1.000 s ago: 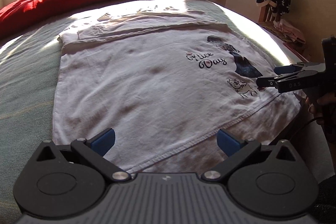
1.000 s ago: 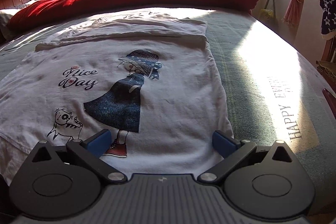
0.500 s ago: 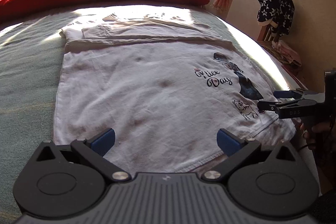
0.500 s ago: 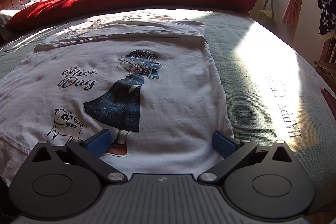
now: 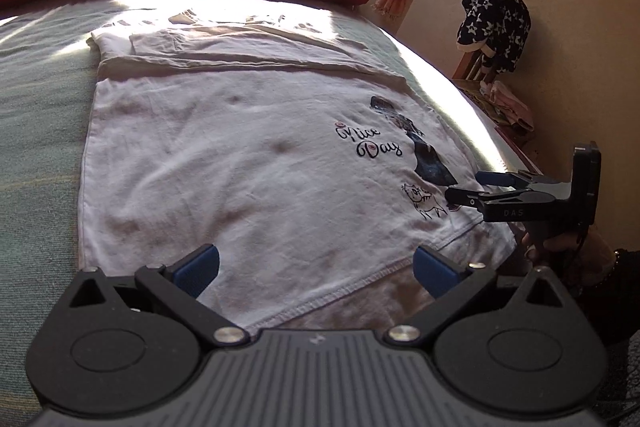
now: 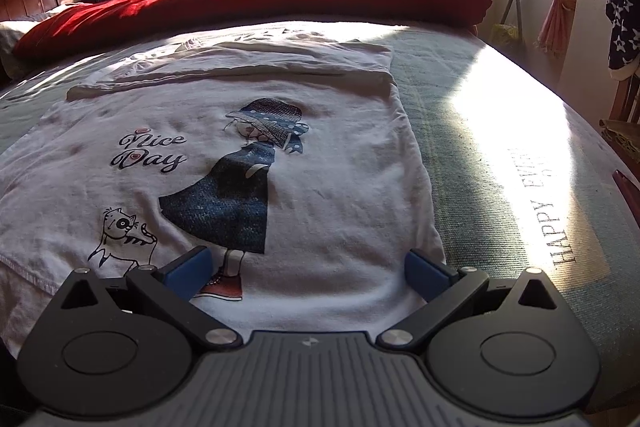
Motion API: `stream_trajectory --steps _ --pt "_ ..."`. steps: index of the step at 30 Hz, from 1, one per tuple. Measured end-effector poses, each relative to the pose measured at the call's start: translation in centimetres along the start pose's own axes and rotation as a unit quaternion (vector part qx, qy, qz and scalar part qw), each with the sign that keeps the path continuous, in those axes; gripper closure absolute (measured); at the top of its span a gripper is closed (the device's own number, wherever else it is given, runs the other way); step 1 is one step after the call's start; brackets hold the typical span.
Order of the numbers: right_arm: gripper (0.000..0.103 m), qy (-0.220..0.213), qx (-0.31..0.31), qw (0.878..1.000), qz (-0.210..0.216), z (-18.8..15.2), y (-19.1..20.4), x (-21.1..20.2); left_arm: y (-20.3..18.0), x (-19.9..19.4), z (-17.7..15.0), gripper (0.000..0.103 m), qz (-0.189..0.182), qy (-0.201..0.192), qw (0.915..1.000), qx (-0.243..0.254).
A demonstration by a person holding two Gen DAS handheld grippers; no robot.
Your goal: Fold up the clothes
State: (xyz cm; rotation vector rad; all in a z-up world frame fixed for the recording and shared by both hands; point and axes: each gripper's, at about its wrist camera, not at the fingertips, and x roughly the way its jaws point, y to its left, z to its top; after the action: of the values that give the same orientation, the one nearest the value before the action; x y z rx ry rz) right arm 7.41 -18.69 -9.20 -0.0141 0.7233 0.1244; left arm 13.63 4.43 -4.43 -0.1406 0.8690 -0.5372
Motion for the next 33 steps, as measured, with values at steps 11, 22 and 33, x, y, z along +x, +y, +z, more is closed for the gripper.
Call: stream_trajectory --steps 11,22,33 --pt "0.000 -0.003 -0.003 1.000 0.003 -0.1 -0.1 -0.1 -2.8 -2.1 -4.2 0.001 0.001 0.051 0.9979 0.041" --pt "0.000 0.001 -0.003 1.000 -0.001 0.0 0.1 -0.1 -1.1 -0.8 -3.2 0.001 0.043 0.022 0.9987 0.018" --pt "0.000 0.028 0.007 1.000 0.008 1.0 0.2 -1.0 -2.2 -1.2 -1.4 0.001 0.086 -0.013 0.9953 0.043"
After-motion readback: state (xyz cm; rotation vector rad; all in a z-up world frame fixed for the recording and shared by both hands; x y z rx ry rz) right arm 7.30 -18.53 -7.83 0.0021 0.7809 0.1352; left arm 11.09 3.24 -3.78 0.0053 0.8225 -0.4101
